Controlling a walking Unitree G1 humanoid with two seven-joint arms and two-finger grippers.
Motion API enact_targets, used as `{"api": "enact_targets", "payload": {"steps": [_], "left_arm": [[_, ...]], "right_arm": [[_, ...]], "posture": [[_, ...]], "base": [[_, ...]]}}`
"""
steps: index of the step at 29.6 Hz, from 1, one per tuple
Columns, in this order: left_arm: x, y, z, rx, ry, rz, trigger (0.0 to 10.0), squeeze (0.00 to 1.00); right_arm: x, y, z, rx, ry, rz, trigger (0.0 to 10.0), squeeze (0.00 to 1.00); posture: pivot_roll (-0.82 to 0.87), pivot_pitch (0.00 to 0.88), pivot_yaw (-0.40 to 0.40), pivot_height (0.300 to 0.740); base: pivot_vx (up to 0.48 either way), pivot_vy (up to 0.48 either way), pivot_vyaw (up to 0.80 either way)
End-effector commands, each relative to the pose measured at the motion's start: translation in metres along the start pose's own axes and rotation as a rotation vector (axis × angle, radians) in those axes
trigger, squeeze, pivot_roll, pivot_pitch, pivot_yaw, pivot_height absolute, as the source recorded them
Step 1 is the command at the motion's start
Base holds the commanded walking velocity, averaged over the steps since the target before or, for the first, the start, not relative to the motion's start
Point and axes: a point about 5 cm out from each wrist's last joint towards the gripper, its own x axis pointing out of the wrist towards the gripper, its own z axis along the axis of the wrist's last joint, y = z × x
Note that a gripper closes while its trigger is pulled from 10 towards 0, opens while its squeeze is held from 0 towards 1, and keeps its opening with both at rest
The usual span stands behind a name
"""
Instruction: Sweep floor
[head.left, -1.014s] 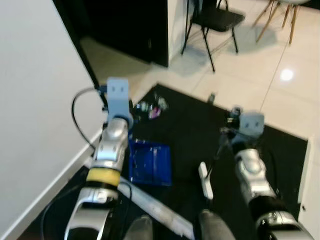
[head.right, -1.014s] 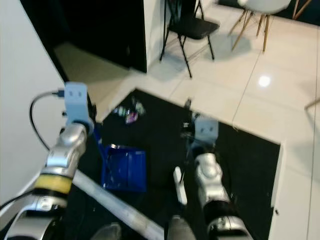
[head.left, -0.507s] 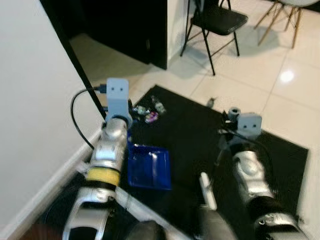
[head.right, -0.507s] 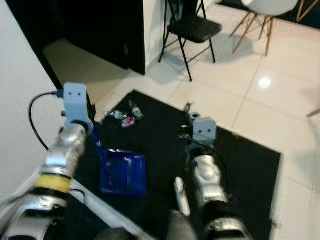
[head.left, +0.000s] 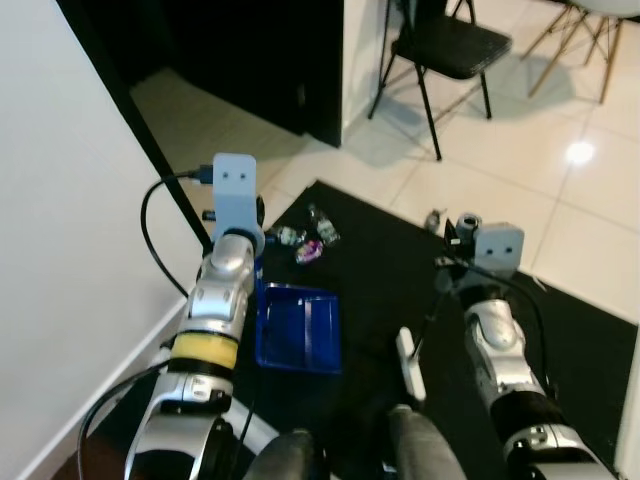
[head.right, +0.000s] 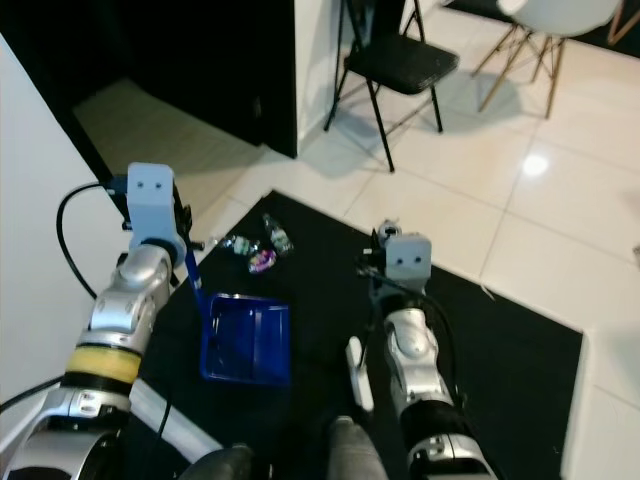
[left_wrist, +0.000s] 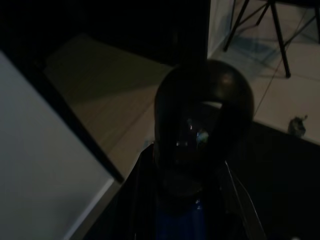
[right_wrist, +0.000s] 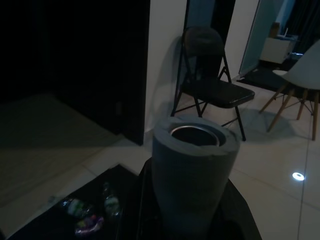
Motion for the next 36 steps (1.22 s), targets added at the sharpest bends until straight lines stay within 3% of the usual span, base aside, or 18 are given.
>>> {"api": "enact_targets", "payload": {"steps": [1, 27, 36], "left_arm": [[-0.0008, 0.0054, 0.004, -0.001, -0.029, 0.014, 10.0, 0.0], [-0.0002, 0.0063, 0.0037, -0.007, -0.023, 0.017, 10.0, 0.0], [0.0005, 0.0063, 0.0035, -0.004, -0.02, 0.017, 10.0, 0.0]], "right_arm": [[0.0016, 0.0024, 0.0052, 0.004, -0.025, 0.002, 10.0, 0.0], [0.002, 0.0035, 0.0052, 0.007, -0.023, 0.001, 10.0, 0.0], [0.0023, 0.0038, 0.0054, 0.007, -0.023, 0.001, 10.0, 0.0]], "posture": [[-0.05, 0.071, 0.026, 0.74], [-0.05, 0.072, 0.027, 0.74], [-0.05, 0.07, 0.028, 0.74]], "base": [[0.36, -0.315, 0.0], [0.348, -0.325, 0.0], [0.436, -0.027, 0.0]]}}
